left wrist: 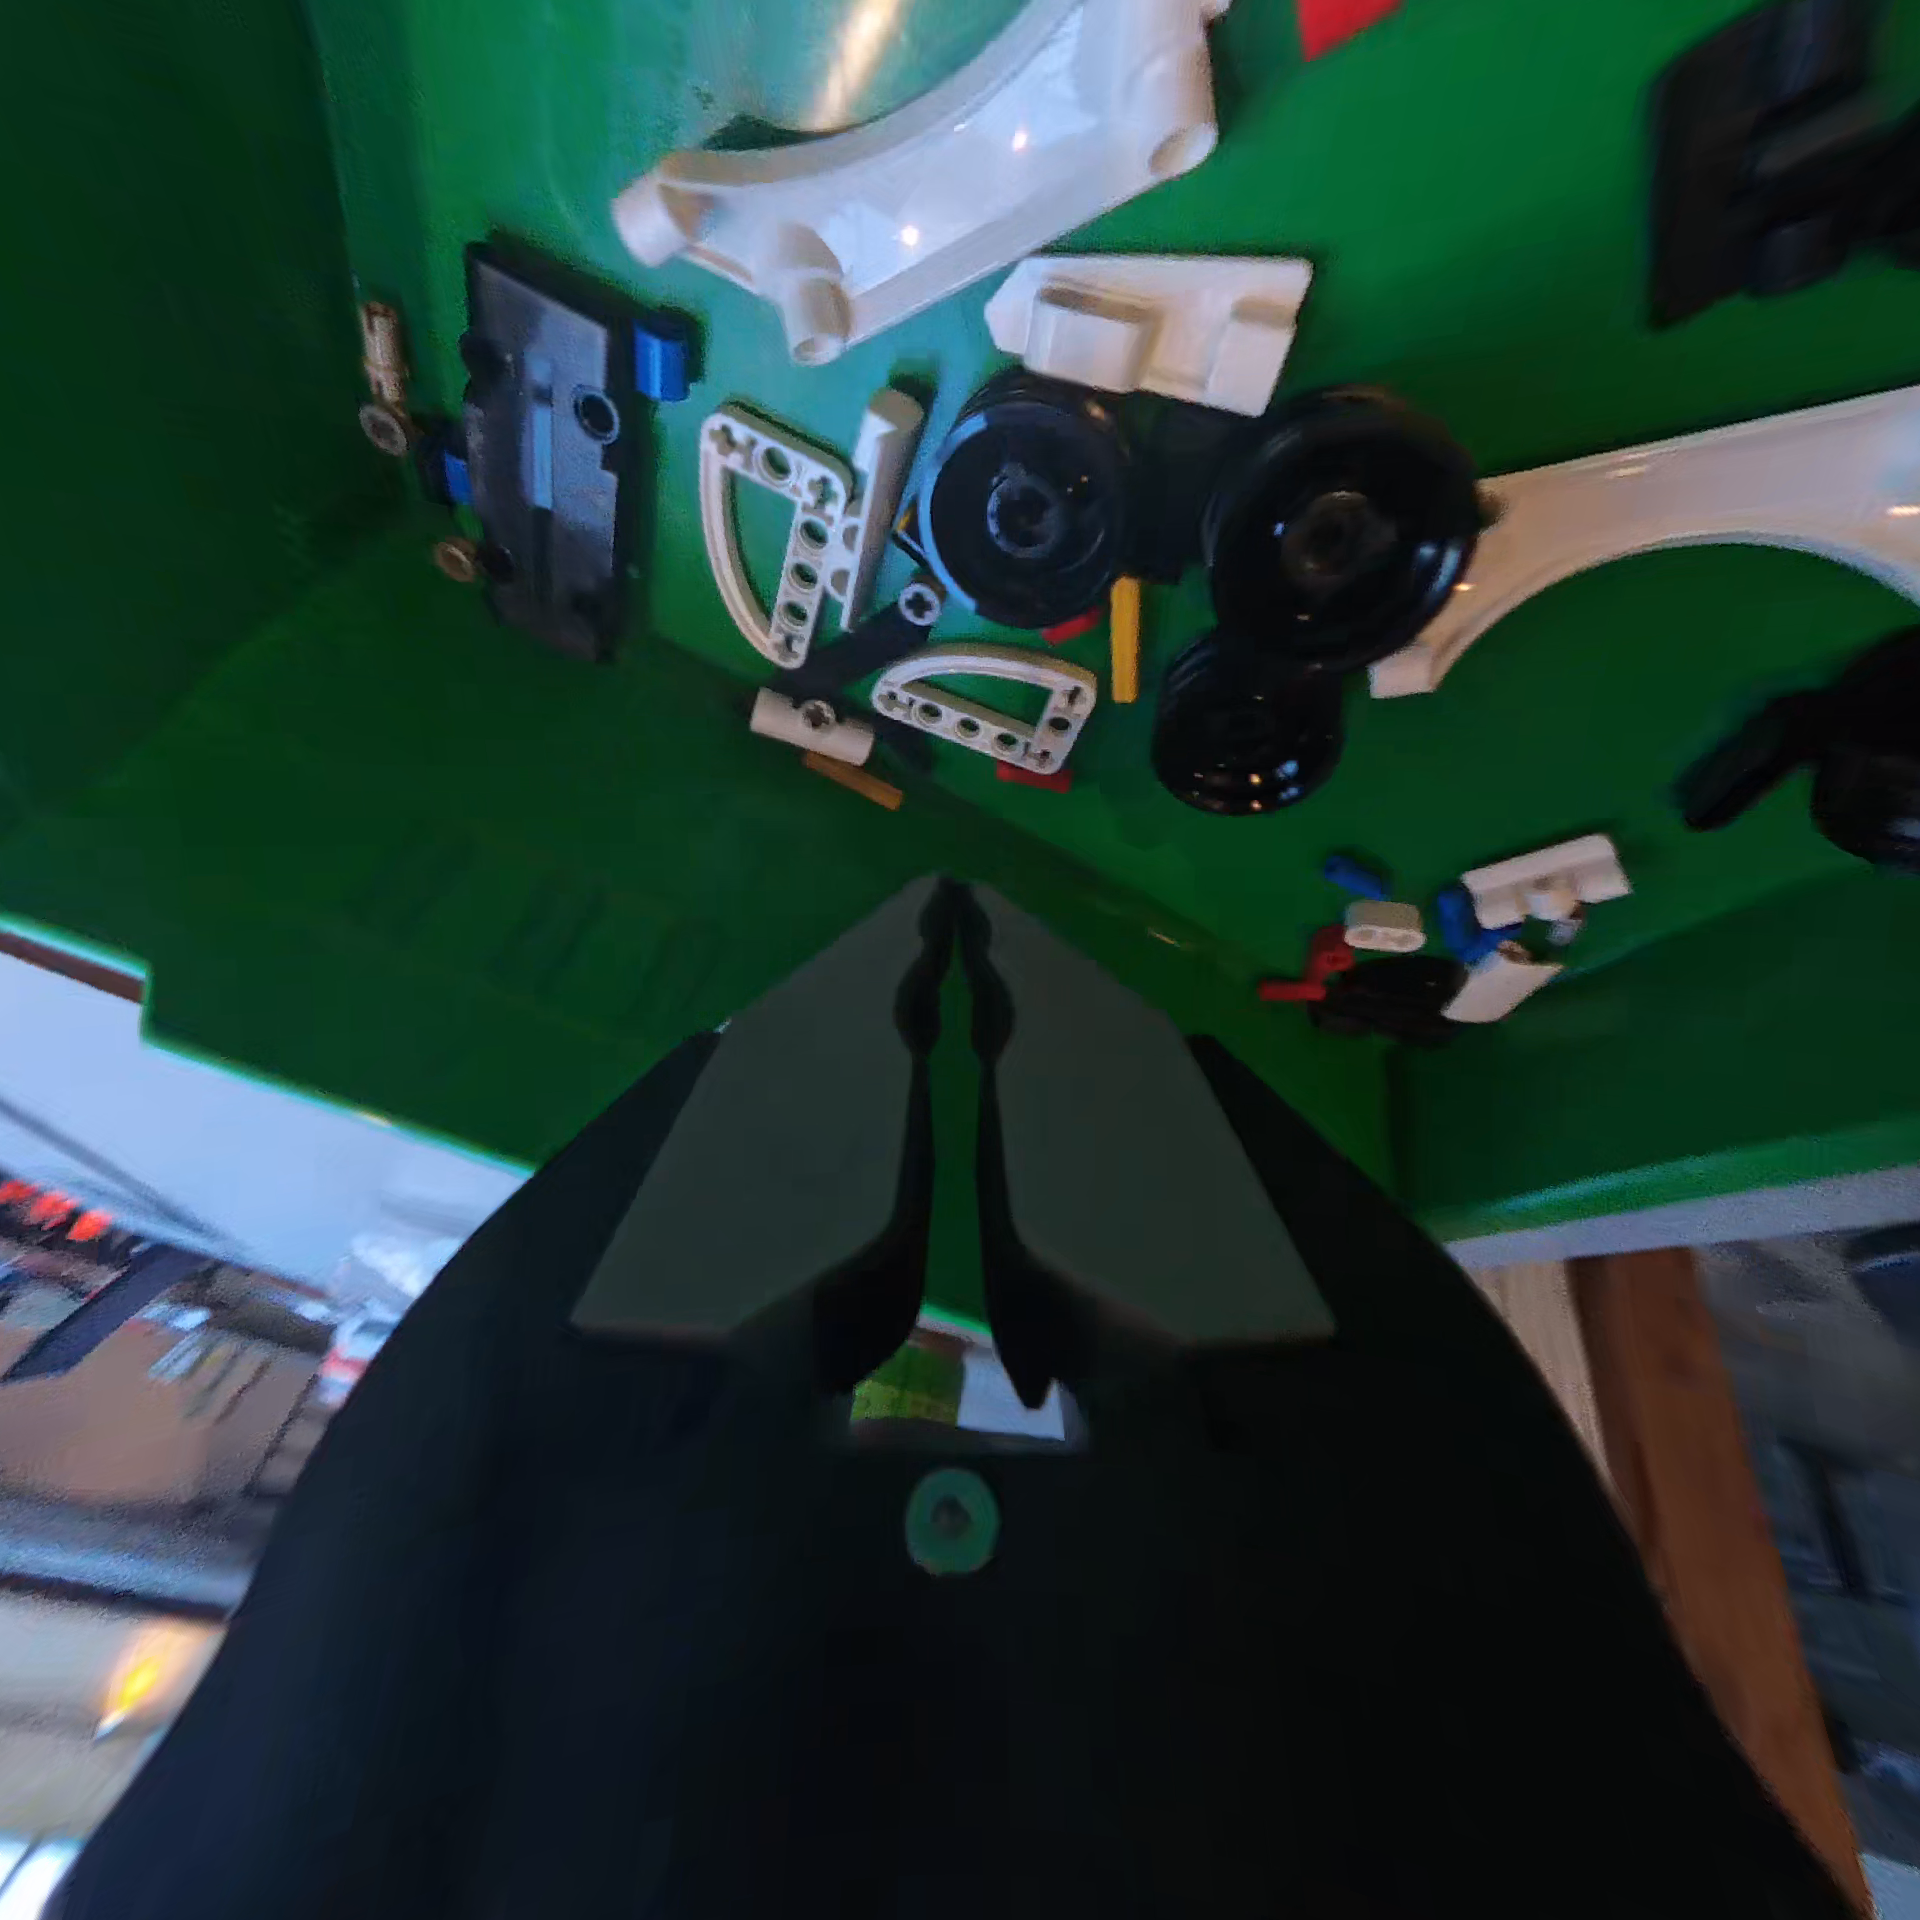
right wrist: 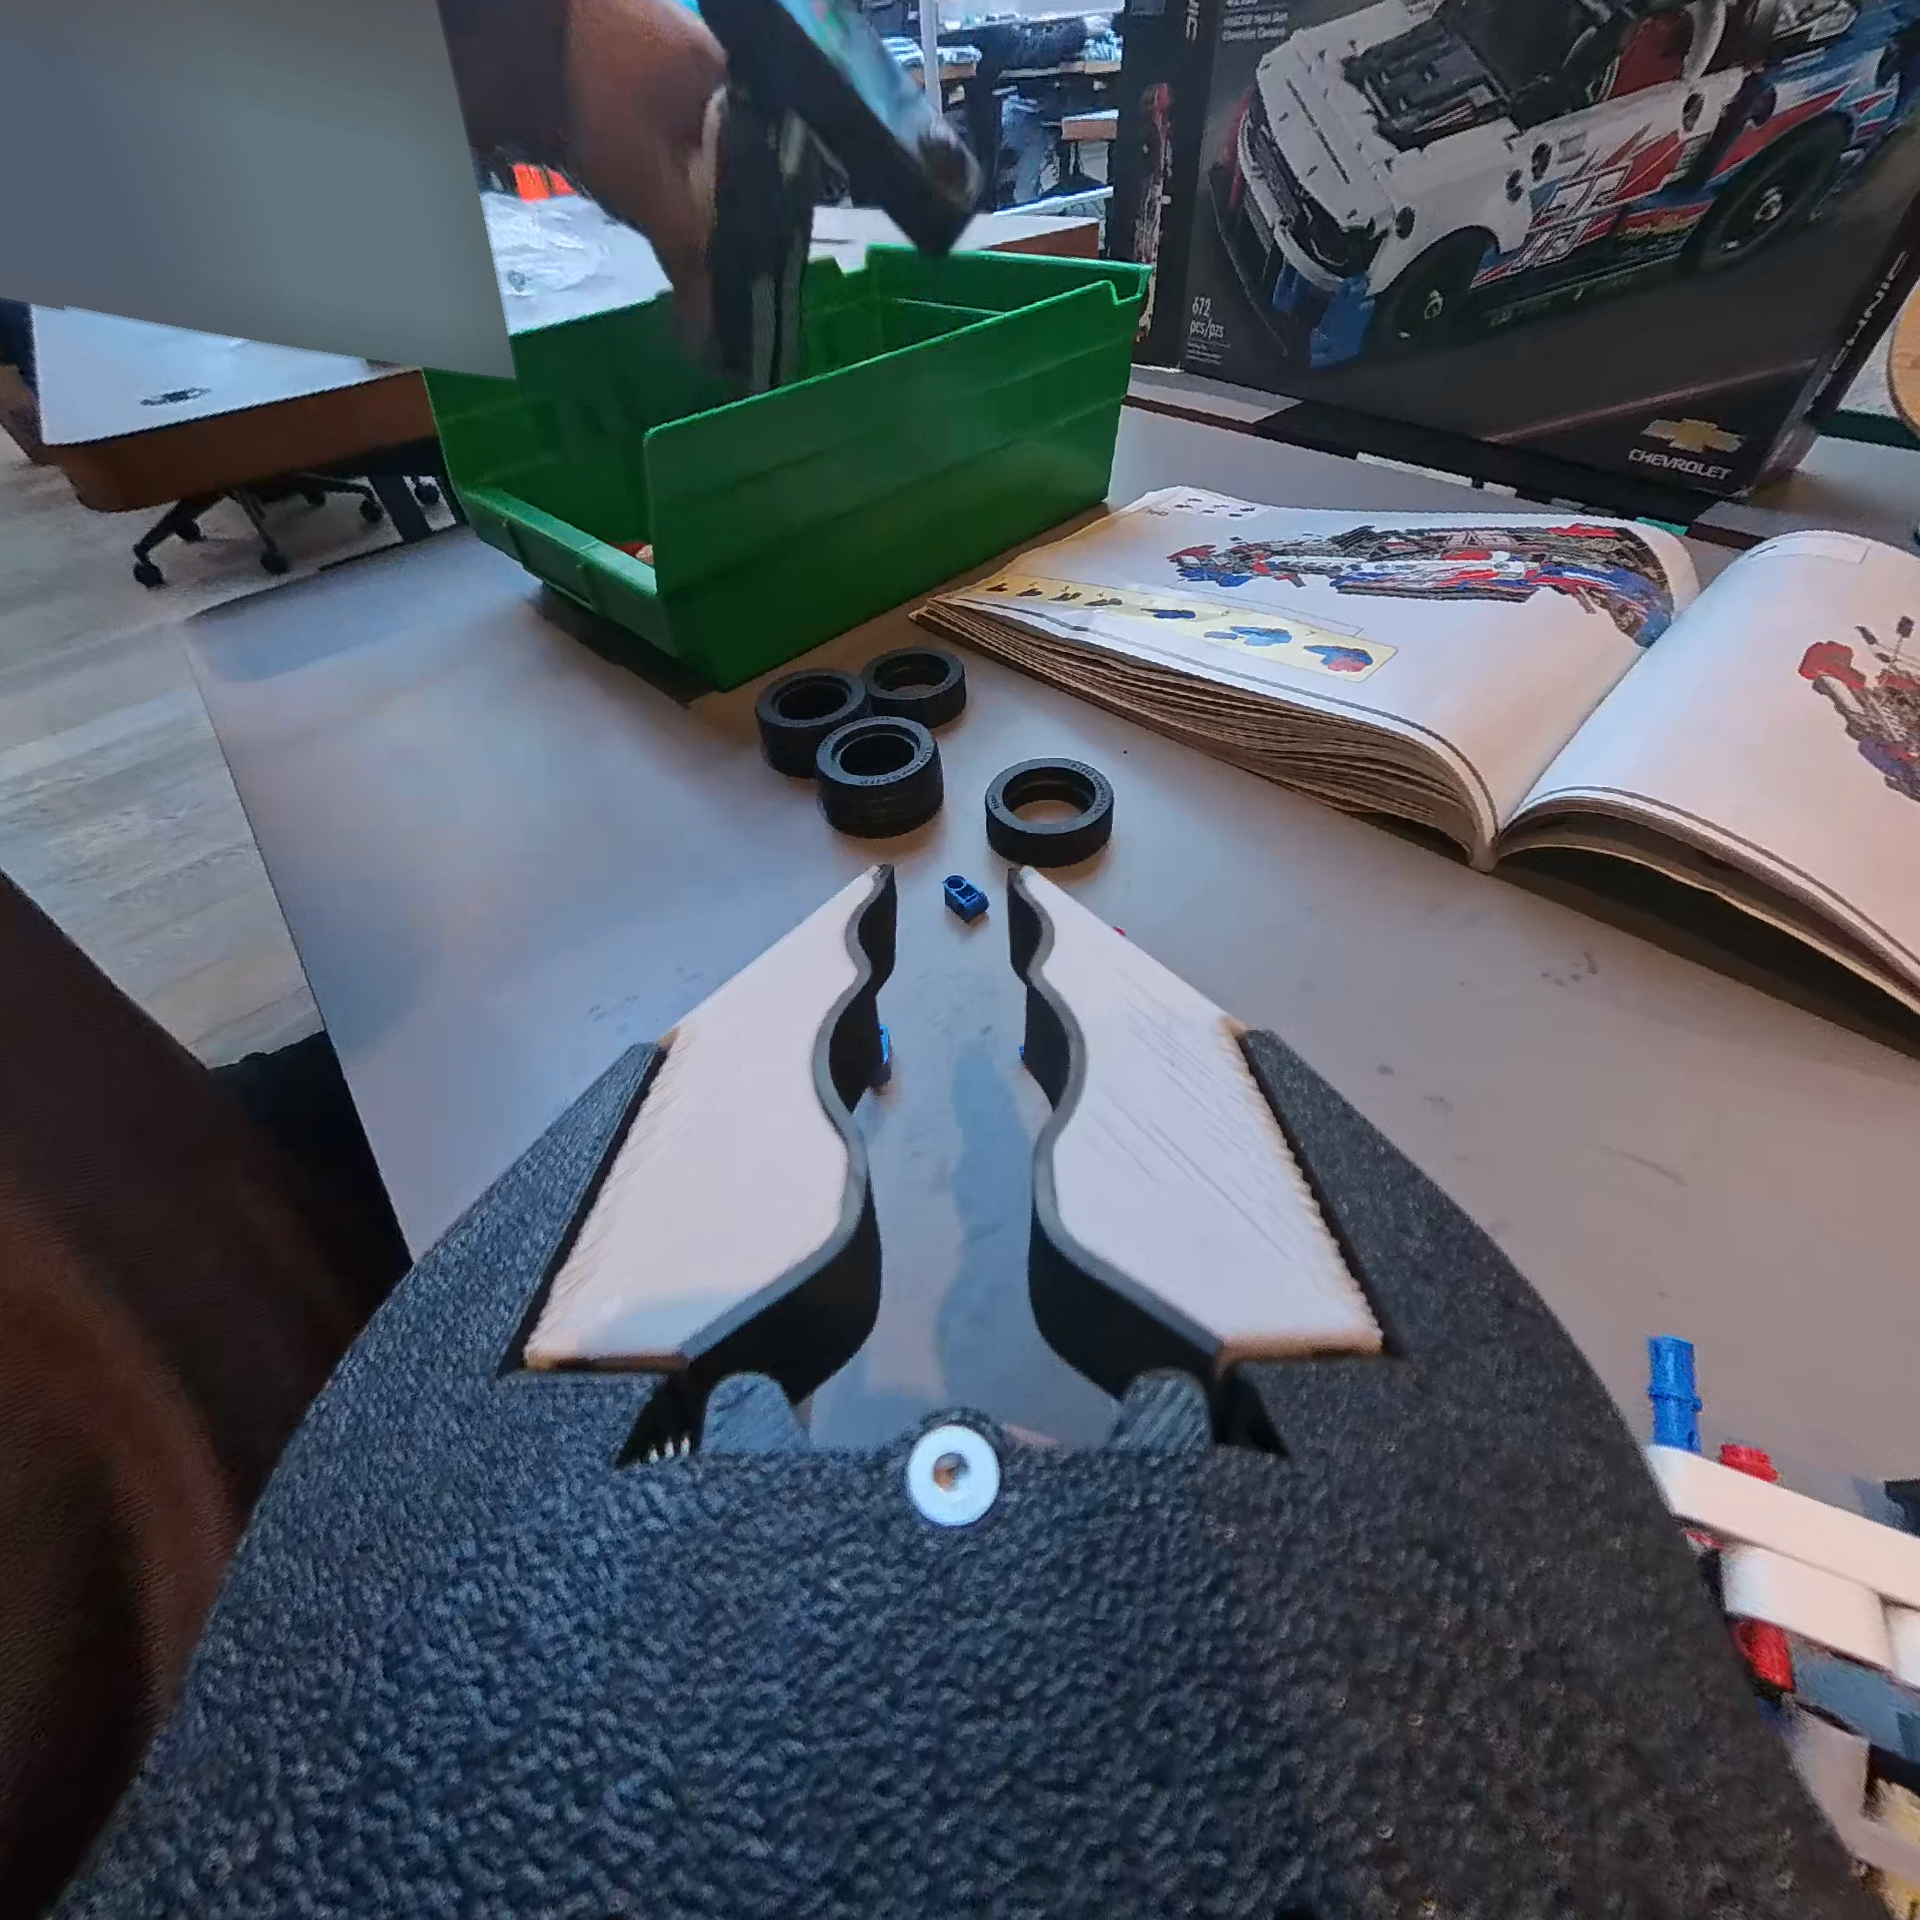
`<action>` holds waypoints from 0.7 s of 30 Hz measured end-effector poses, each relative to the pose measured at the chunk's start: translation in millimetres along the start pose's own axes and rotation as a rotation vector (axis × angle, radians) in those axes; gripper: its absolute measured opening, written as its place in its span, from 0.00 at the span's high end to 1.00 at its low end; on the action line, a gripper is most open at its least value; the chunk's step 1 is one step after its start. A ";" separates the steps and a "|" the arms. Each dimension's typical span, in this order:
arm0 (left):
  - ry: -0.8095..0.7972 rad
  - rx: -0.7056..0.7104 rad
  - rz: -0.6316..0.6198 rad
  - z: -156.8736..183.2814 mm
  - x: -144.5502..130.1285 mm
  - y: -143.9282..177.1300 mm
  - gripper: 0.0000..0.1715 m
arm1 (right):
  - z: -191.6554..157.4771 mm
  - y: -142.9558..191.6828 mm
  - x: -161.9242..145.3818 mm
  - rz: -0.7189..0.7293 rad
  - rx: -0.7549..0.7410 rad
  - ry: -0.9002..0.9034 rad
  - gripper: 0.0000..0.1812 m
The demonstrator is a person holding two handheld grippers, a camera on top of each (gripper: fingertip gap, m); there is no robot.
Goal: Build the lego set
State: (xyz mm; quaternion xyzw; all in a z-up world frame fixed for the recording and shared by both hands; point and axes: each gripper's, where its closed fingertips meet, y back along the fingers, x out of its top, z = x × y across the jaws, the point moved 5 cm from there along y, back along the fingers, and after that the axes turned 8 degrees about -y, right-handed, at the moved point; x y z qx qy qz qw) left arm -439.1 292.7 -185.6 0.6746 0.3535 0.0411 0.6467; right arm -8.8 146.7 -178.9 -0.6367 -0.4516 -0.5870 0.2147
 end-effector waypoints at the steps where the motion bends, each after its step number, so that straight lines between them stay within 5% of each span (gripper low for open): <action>1: 0.016 -0.012 0.023 -0.4 -2.6 2.9 1.00 | 0.2 -0.2 -0.2 -0.002 -0.001 -0.002 0.89; 11: 0.066 -0.133 0.041 15.1 -4.2 -19.5 0.93 | 1.3 -2.4 -1.5 -0.019 -0.006 -0.007 0.89; 21: -0.138 -0.099 0.034 7.9 7.1 -28.0 0.86 | -0.3 -0.4 -0.8 -0.006 -0.002 0.001 0.89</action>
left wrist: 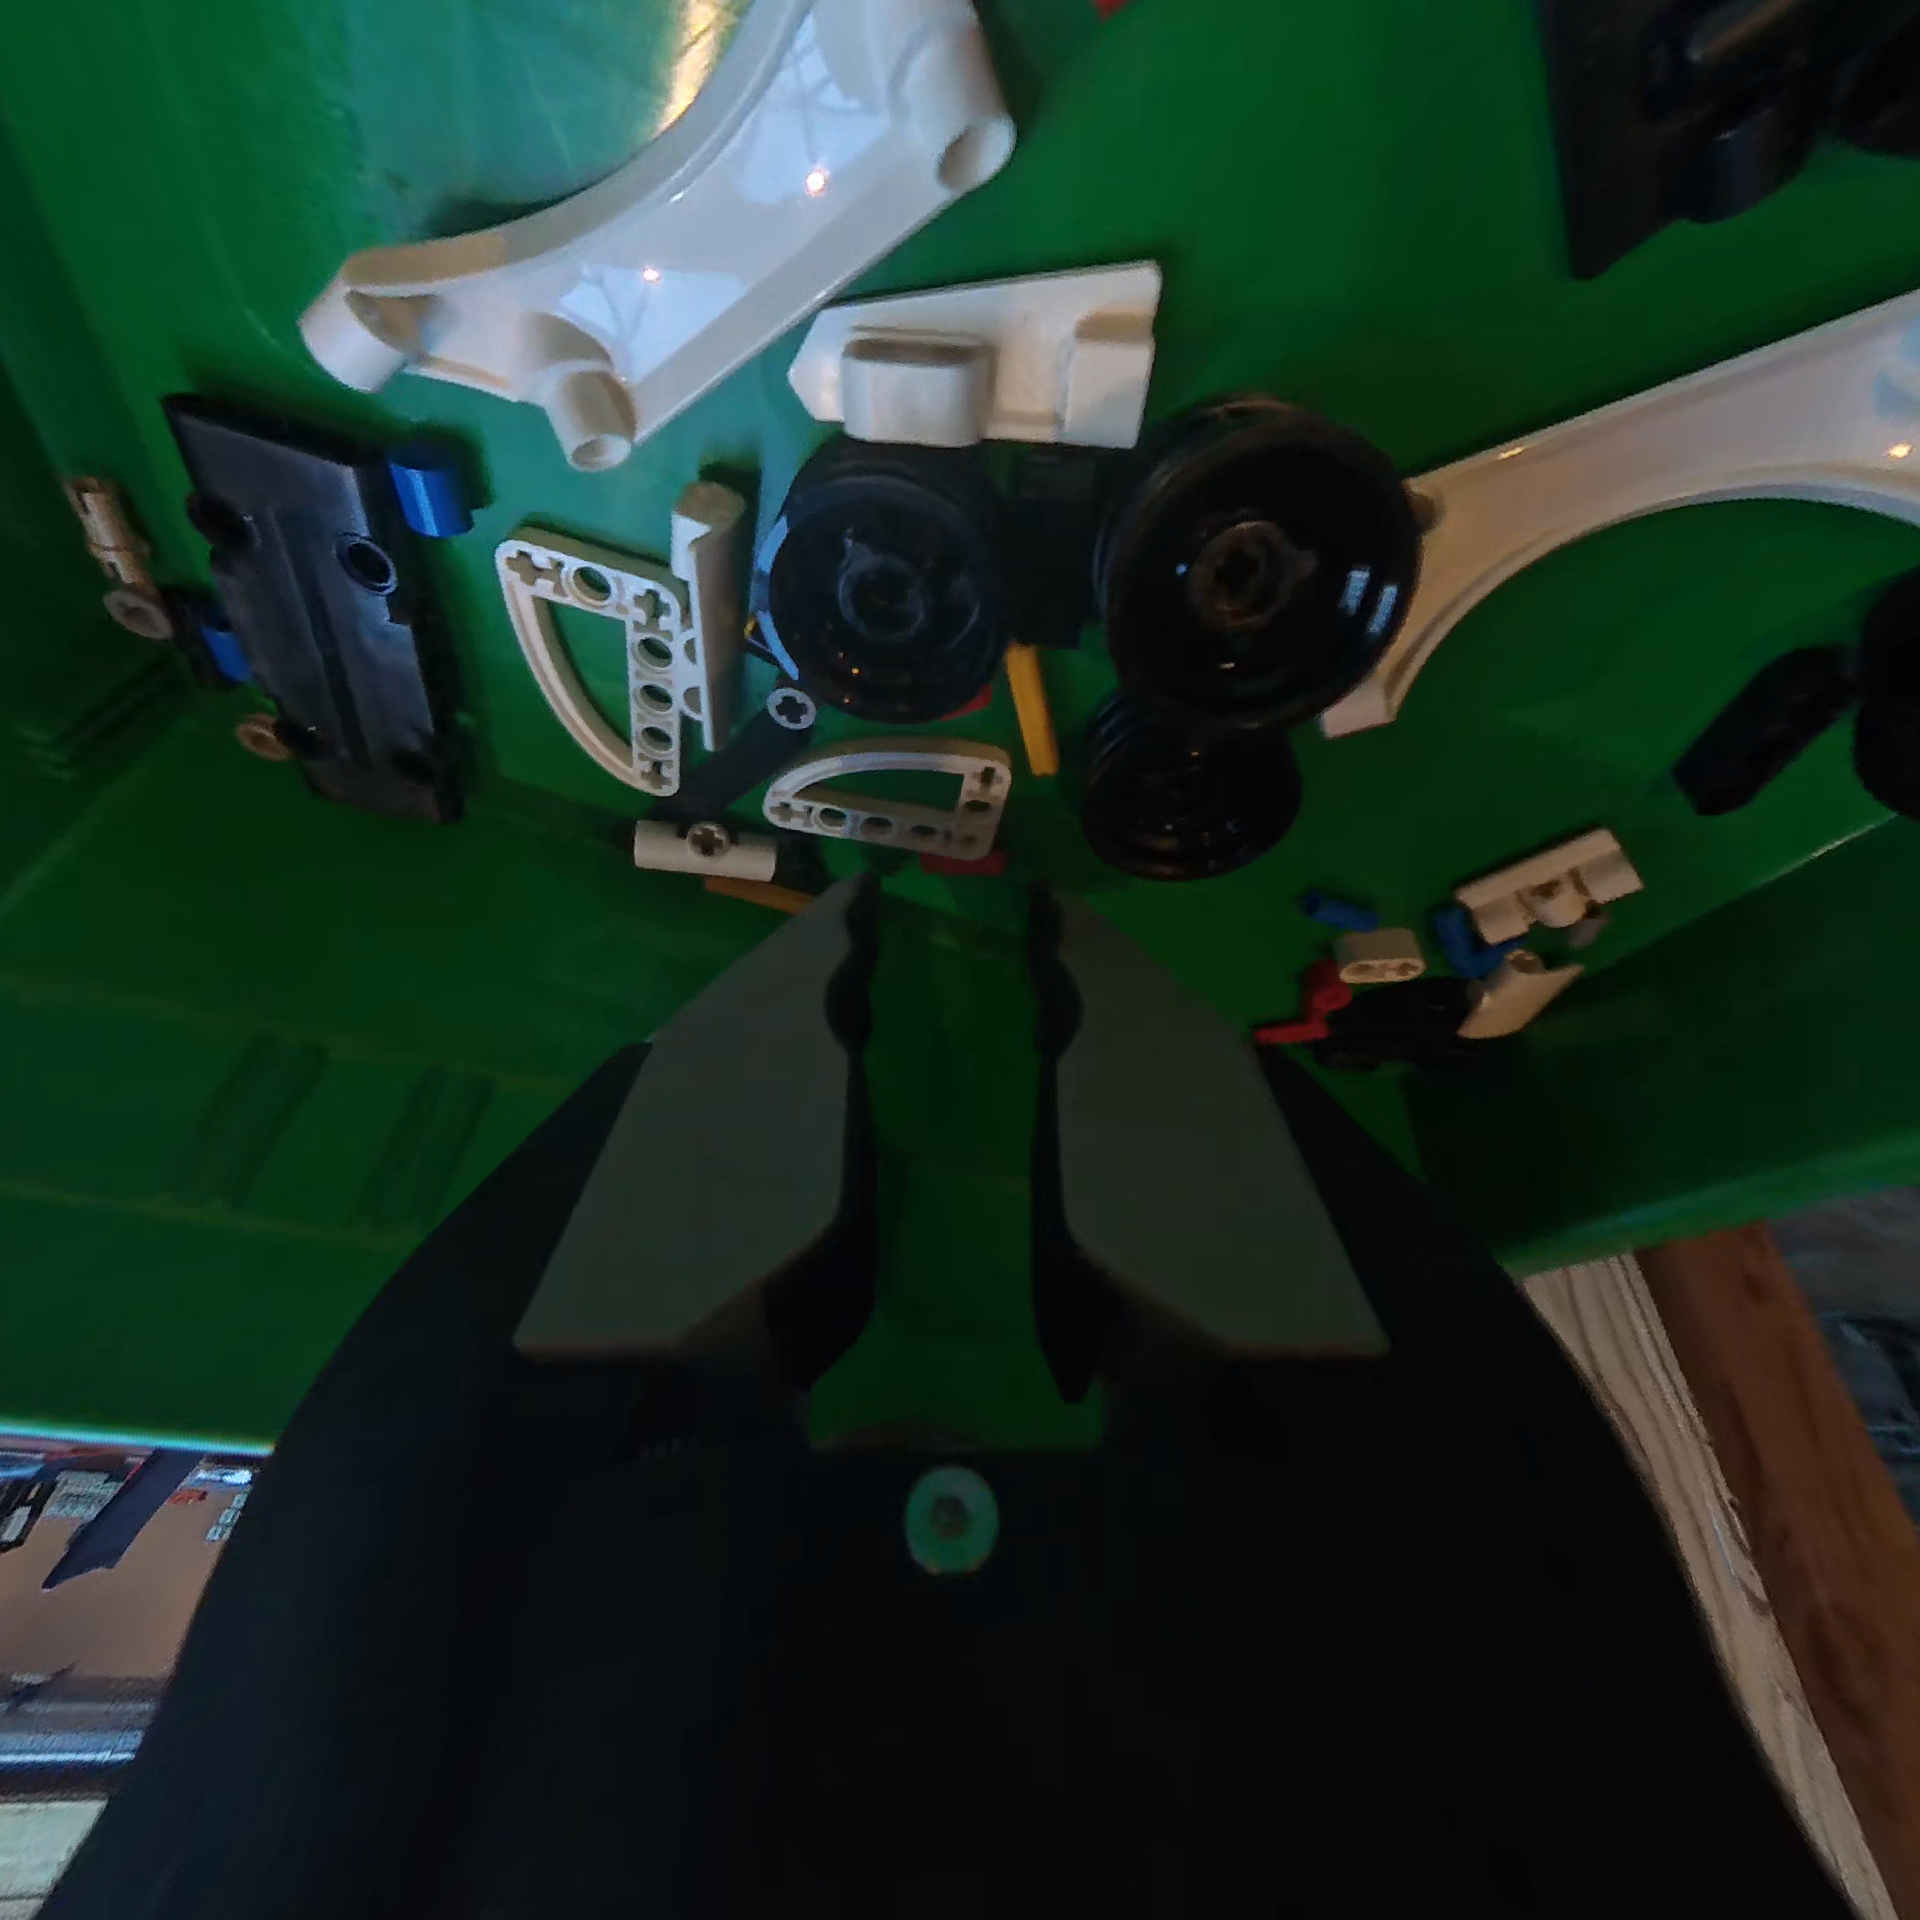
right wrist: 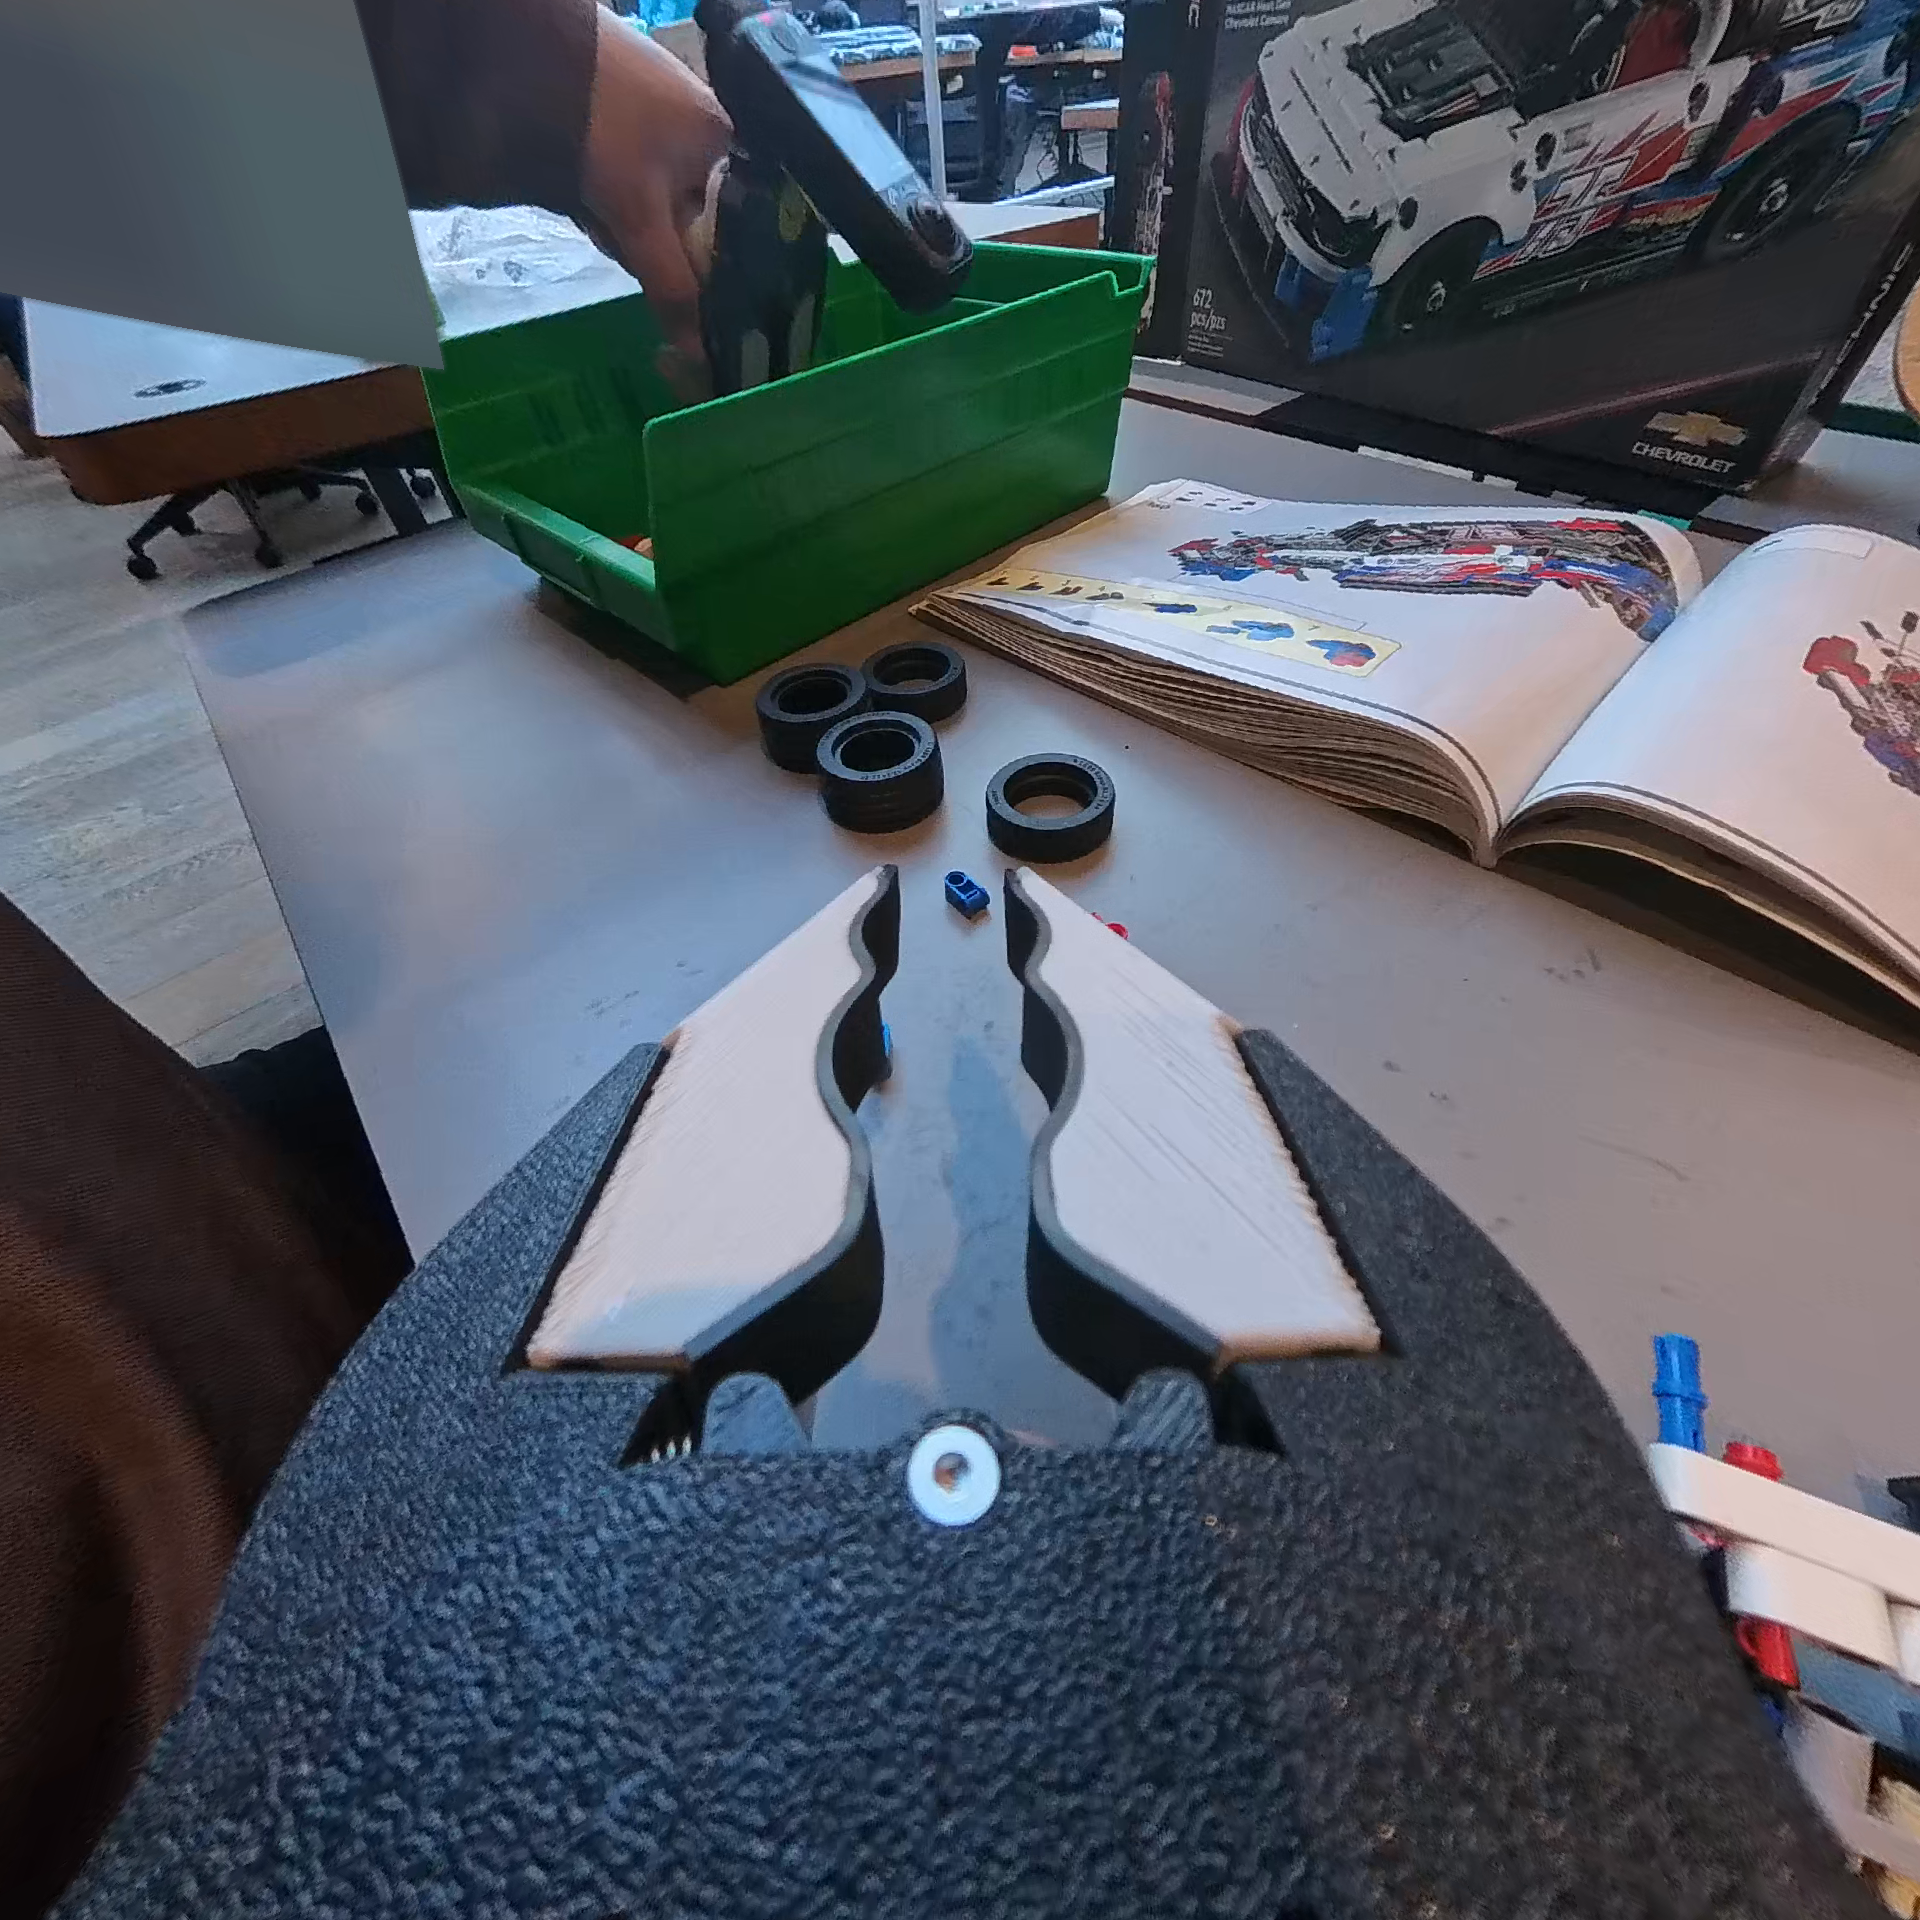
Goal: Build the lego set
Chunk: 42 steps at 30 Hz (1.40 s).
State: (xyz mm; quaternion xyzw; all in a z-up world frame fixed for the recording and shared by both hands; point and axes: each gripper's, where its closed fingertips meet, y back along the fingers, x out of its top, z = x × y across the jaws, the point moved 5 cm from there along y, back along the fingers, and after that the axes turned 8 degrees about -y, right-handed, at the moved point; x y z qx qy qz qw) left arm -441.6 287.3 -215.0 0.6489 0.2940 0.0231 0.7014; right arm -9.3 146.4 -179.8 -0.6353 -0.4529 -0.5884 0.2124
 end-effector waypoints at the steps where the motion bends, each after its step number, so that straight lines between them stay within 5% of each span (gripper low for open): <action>1: -0.003 -0.004 -0.009 -0.3 -0.1 -0.8 0.86 | 0.2 0.0 0.0 0.000 0.001 -0.001 0.89; 6: 0.005 -0.029 -0.003 -2.9 1.6 -0.9 0.93 | 0.5 -0.2 -0.2 -0.002 0.007 -0.007 0.89; 27: 0.104 -0.053 0.011 0.4 -3.5 2.9 0.94 | -3.1 -0.7 -1.9 -0.014 0.014 0.015 0.90; 42: 0.111 0.128 0.242 29.6 -20.1 87.0 0.94 | -7.7 -0.8 -3.4 -0.024 0.010 0.045 0.90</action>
